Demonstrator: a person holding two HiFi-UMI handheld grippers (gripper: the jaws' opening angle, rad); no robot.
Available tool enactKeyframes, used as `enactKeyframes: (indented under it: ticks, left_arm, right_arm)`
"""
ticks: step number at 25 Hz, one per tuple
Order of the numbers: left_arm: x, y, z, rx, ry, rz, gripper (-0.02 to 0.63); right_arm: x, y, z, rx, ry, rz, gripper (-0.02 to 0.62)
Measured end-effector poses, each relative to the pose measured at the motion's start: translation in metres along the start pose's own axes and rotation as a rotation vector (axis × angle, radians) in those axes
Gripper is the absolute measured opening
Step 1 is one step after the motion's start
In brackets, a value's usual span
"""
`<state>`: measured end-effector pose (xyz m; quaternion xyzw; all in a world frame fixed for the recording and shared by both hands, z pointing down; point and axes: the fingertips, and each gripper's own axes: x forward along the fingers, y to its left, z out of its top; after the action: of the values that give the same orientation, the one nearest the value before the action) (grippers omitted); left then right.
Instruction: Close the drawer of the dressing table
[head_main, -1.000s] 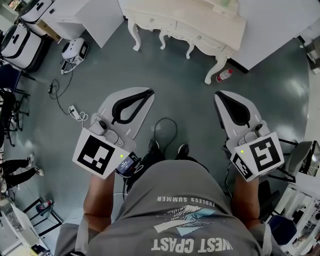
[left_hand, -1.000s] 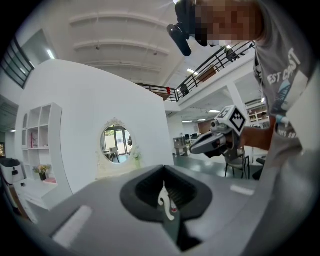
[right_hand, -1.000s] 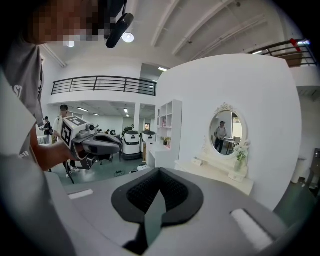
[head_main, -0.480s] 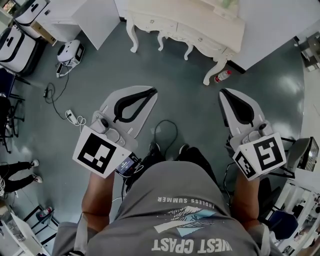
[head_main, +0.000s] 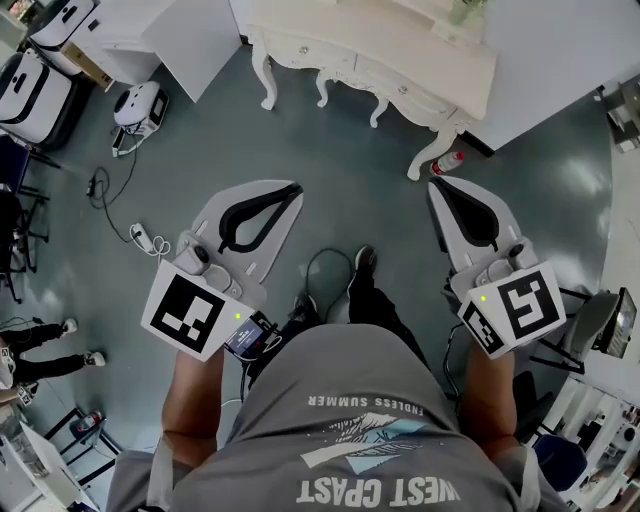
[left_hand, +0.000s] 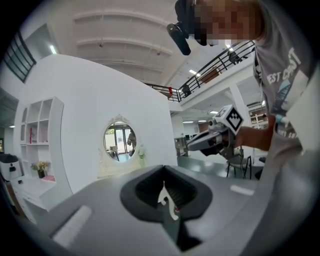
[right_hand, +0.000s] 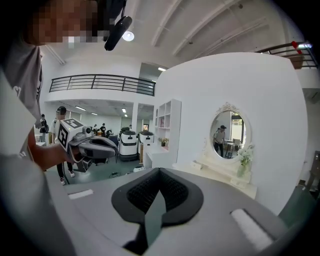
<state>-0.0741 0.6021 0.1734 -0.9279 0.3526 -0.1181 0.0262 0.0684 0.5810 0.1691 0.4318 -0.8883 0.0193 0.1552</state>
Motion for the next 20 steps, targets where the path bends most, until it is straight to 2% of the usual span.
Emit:
enactKeyframes:
  ticks: [12,20]
  left_arm:
    - [0.121,0.043,0.021,0.012,0.067,0.129,0.003]
    - [0.184,0.073,0.033,0.018,0.116,0.213,0.003]
  right_arm:
    - [0.075,-0.125,0.002,0.002,-0.038,0.153,0.0]
    - [0.114,-0.192,0.004,0.011,-0.064,0.237,0.0]
